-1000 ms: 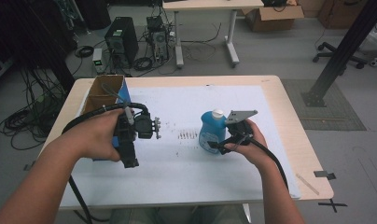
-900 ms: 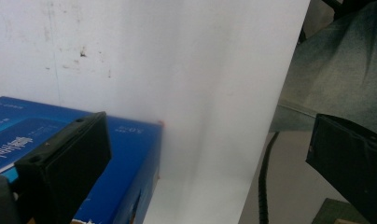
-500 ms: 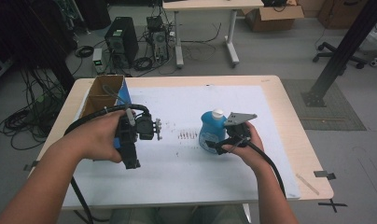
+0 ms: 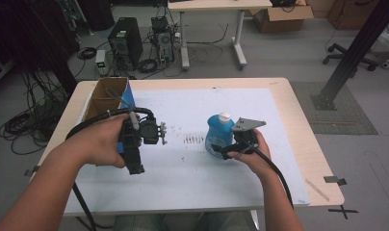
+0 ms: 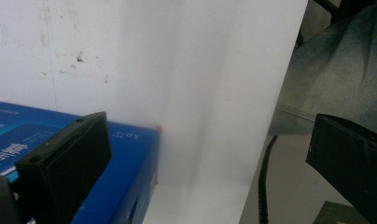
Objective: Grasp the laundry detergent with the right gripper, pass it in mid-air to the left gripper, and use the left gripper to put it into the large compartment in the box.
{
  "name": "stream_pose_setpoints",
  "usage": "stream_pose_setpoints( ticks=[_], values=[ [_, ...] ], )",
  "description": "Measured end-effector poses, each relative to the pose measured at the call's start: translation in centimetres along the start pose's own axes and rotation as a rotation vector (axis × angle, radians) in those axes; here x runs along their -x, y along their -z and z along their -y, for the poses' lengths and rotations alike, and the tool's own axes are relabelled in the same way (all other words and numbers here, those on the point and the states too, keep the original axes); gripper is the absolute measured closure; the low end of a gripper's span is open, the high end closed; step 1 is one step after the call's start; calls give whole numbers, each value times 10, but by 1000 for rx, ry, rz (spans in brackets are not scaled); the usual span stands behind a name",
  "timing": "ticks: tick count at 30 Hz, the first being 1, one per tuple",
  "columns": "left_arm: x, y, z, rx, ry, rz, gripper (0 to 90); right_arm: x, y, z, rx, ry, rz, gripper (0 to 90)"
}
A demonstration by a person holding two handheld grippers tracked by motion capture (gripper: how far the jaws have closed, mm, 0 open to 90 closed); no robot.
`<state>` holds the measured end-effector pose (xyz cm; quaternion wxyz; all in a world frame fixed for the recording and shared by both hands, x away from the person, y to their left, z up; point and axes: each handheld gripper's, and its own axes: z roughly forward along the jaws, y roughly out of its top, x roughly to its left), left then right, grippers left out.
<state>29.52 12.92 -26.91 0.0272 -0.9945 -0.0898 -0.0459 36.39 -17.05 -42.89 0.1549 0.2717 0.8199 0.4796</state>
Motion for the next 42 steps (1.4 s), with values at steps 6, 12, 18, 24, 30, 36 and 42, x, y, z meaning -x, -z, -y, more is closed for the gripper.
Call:
stream_pose_setpoints(
  ticks=[6, 12, 18, 24, 30, 36, 42],
  values=[
    [0, 0, 0, 1, -1, -2, 4, -2, 0, 2, 41, 6, 2, 118],
    [0, 0, 0, 4, -2, -3, 4, -3, -2, 5, 51, -1, 11, 159],
    [-1, 0, 1, 4, -1, -5, 4, -3, -2, 6, 73, -7, 14, 199],
    [0, -1, 0, 3, 0, -3, 4, -2, -3, 8, 78, -10, 21, 239],
    [-1, -1, 0, 2, 1, -3, 4, -3, -4, 8, 81, -1, 22, 292],
    [-1, 0, 0, 8, 1, -5, 4, -5, -8, 10, 89, 6, 3, 381],
    [-2, 0, 1, 6, 1, -6, 4, -5, -9, 11, 102, 11, -12, 442]
  ],
)
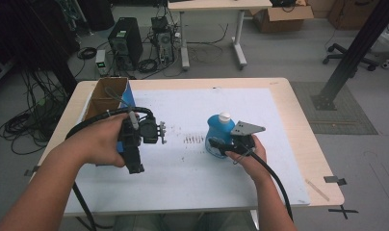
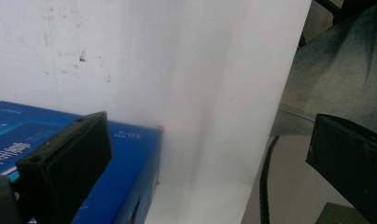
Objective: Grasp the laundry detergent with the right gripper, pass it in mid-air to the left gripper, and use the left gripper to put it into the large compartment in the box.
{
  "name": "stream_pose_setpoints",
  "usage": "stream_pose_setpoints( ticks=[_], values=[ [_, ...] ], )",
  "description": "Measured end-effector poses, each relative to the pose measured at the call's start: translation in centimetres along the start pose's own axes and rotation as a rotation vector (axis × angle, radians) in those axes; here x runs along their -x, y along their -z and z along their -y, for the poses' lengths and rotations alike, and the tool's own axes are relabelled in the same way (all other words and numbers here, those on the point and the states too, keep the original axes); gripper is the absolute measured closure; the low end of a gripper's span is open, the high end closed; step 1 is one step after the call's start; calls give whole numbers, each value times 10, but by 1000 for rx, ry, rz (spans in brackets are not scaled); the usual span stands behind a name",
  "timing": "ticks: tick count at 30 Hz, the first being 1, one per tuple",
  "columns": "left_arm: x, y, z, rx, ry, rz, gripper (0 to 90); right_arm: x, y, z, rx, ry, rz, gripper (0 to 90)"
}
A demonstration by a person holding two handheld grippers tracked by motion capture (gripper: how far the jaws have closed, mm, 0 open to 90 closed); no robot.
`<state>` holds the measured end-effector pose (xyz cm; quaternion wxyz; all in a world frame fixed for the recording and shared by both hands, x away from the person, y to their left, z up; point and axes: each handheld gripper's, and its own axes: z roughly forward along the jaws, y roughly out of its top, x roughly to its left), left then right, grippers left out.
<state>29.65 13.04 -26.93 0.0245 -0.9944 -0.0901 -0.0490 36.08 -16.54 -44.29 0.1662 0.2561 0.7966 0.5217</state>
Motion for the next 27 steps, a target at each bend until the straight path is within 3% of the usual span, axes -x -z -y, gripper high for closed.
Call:
stream_pose_setpoints(
  ticks=[7, 11, 17, 22, 25, 27],
  values=[
    [0, 3, -2, 5, 1, -2, 4, 1, 3, -3, 5, 0, -19, 458],
    [-1, 6, -5, 4, -4, -1, 4, -2, 14, -17, 17, 36, -44, 459],
    [-3, 13, -9, 25, -14, -10, 4, -6, 32, -42, 14, 77, -105, 458],
    [-5, 23, -13, 33, -24, -15, 4, -14, 53, -68, 14, 111, -187, 457],
    [-5, 27, -15, 38, -25, -18, 4, -16, 56, -72, 16, 123, -209, 457],
    [-5, 32, -19, 41, -33, -20, 4, -21, 61, -78, 16, 148, -250, 456]
  ],
)
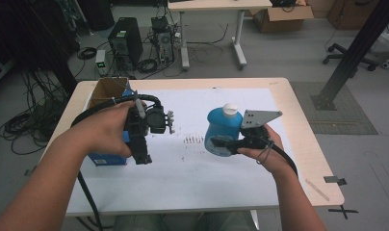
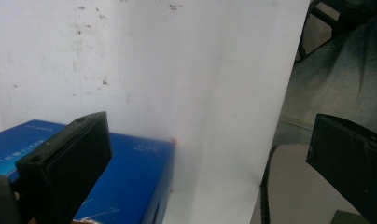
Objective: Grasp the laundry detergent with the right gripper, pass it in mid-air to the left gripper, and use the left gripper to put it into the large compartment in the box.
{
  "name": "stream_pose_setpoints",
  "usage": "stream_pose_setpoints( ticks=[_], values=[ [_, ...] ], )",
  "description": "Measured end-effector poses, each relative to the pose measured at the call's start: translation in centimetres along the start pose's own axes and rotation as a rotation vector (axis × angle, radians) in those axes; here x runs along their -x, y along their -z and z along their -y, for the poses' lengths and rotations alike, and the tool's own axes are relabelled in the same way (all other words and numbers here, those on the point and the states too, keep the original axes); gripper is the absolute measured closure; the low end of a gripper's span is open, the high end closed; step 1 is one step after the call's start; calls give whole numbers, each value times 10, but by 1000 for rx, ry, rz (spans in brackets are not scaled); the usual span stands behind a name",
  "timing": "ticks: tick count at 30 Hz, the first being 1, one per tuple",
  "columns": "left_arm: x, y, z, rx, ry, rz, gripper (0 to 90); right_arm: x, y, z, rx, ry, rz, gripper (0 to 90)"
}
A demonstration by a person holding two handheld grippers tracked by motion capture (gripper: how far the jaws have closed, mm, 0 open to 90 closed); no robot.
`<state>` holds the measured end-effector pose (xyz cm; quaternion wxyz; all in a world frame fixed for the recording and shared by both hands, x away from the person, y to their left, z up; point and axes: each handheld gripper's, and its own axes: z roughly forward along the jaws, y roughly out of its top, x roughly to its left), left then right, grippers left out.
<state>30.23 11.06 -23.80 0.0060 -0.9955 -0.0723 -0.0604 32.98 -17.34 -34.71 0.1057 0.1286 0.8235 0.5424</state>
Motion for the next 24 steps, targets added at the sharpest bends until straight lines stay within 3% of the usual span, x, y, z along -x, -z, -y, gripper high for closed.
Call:
stream_pose_setpoints(
  ticks=[9, 24],
  values=[
    [-1, 10, -11, 11, -21, 1, 4, -15, -13, -6, -24, 72, -107, 456],
    [-2, 27, -21, 22, -32, 3, 3, -31, -49, -3, -16, 119, -241, 455]
  ],
)
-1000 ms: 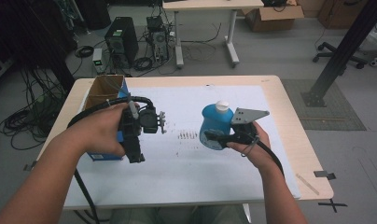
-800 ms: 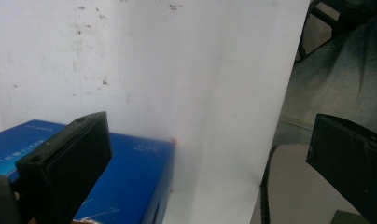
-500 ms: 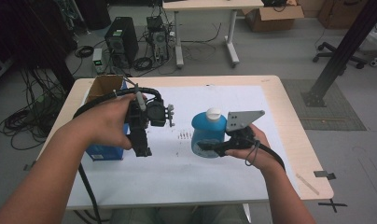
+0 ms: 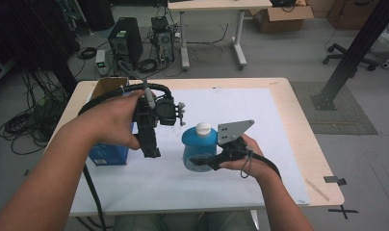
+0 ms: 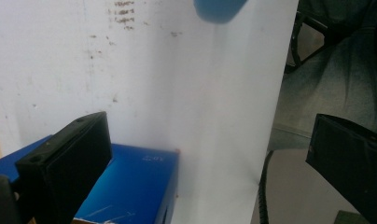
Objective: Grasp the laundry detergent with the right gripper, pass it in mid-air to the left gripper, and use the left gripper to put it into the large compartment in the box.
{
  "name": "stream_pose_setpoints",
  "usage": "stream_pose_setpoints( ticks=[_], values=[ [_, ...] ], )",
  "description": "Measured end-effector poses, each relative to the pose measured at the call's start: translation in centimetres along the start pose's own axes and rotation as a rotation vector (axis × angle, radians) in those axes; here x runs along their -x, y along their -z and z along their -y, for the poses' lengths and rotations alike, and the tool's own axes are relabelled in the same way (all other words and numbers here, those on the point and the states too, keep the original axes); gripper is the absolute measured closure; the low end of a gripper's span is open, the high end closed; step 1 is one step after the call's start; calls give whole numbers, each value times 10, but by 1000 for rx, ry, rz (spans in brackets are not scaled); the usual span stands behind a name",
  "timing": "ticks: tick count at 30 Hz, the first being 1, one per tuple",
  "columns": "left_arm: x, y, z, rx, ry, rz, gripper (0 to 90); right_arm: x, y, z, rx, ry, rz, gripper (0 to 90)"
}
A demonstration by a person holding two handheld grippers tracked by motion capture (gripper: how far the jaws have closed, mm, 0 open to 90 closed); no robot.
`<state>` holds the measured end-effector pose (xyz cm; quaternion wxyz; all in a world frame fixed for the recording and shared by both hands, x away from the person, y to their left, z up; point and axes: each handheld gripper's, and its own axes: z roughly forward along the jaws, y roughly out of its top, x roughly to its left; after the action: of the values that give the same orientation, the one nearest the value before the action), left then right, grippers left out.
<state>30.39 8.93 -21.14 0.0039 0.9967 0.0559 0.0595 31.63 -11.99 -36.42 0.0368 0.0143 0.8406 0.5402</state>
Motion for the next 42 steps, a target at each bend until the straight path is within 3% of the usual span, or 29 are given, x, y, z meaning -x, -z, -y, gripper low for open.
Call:
stream_pose_setpoints(
  ticks=[6, 28, 42],
  values=[
    [0, 0, -5, -4, -5, 5, 4, 0, -16, 0, -6, 6, -32, 454],
    [6, -10, -14, -4, -21, 27, 4, -4, -60, -13, 9, 8, -76, 452],
    [8, -17, -14, 4, -15, 36, 4, -4, -73, -16, 26, 6, -77, 451]
  ],
)
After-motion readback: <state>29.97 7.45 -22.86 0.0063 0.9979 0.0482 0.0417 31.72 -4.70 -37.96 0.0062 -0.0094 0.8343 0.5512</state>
